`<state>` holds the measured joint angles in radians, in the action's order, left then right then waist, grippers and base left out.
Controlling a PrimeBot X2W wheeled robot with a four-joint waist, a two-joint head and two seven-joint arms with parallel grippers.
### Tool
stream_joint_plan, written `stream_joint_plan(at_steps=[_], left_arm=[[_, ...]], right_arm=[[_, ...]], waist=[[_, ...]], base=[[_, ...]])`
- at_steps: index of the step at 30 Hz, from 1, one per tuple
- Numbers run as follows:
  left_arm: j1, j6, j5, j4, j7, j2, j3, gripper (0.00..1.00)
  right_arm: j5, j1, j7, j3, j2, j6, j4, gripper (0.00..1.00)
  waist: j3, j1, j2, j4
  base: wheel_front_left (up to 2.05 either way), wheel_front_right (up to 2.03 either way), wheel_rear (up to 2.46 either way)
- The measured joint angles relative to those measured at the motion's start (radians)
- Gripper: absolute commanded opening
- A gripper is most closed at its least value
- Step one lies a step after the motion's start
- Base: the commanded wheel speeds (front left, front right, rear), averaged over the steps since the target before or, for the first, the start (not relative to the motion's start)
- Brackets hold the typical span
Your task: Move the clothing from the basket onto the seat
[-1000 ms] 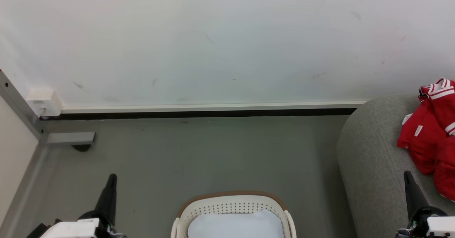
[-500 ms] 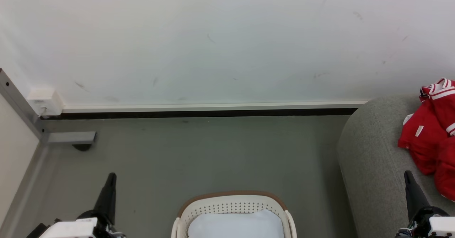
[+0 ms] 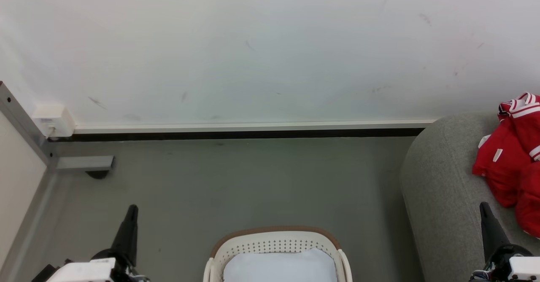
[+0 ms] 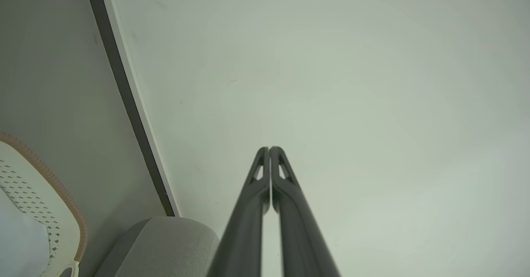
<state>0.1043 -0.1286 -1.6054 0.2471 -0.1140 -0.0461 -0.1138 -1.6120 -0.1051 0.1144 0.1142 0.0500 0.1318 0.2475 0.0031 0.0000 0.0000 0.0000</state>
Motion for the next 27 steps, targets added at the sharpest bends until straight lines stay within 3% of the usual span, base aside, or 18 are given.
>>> stream_joint_plan(at_steps=[27], left_arm=[[0.000,0.000,0.000,0.000,0.000,0.000,0.000,0.00]], right_arm=[[0.000,0.000,0.000,0.000,0.000,0.000,0.000,0.00]], waist=[[0.000,0.0000,0.0000,0.000]], base=[[0.00,0.00,0.00]])
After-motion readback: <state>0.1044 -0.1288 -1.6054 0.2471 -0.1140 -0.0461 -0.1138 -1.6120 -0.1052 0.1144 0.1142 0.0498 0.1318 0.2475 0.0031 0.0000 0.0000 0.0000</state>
